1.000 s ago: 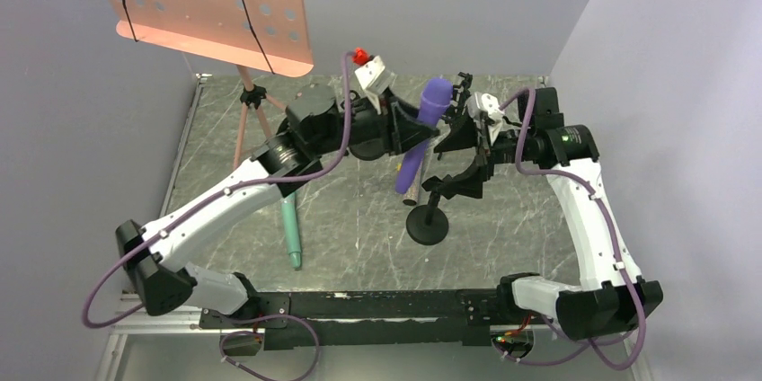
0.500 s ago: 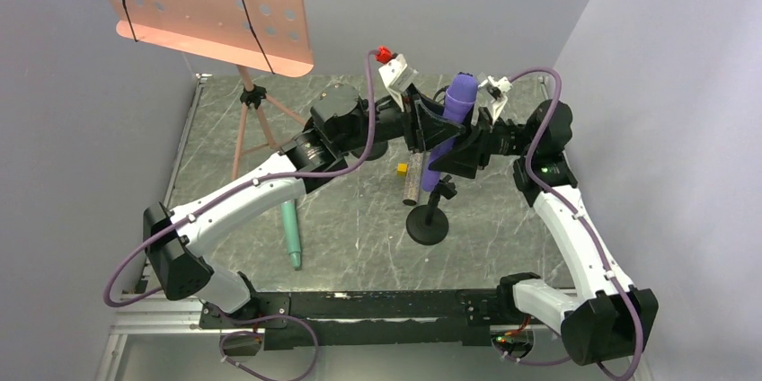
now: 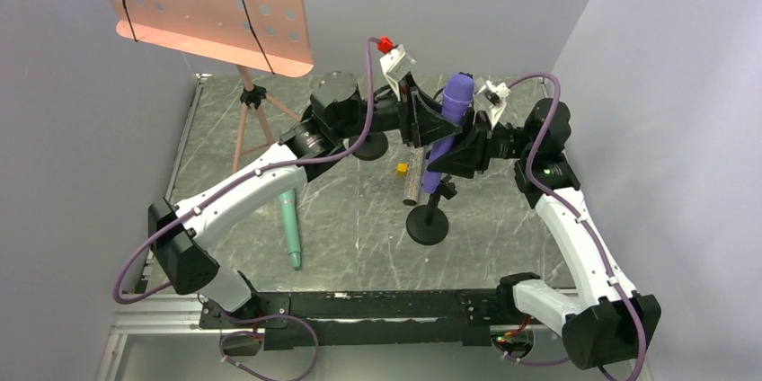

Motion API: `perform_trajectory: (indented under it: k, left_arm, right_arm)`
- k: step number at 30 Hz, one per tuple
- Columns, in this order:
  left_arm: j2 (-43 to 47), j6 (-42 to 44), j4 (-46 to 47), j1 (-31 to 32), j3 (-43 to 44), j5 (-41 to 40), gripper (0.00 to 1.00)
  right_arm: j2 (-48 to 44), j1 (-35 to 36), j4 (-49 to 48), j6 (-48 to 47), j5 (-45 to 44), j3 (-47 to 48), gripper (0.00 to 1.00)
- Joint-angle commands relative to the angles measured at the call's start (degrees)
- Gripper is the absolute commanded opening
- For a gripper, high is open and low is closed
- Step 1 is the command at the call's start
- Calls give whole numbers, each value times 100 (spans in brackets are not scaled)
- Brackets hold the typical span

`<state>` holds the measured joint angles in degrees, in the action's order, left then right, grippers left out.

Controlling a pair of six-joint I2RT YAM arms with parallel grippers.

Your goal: Attach the microphones to the stand

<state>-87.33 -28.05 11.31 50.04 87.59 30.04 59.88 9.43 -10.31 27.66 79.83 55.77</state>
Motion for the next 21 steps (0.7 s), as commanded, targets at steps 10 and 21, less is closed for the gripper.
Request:
perform_trajectory:
  k: [10, 21]
  left_arm:
    - [-92, -135, -492, -88, 614, 493, 48]
    - [279, -401, 1278, 309, -675, -965, 45]
  right_arm:
    - [-75, 4, 560, -732, -49, 118, 10]
    - [124, -2, -2189, 1562, -293, -344, 10]
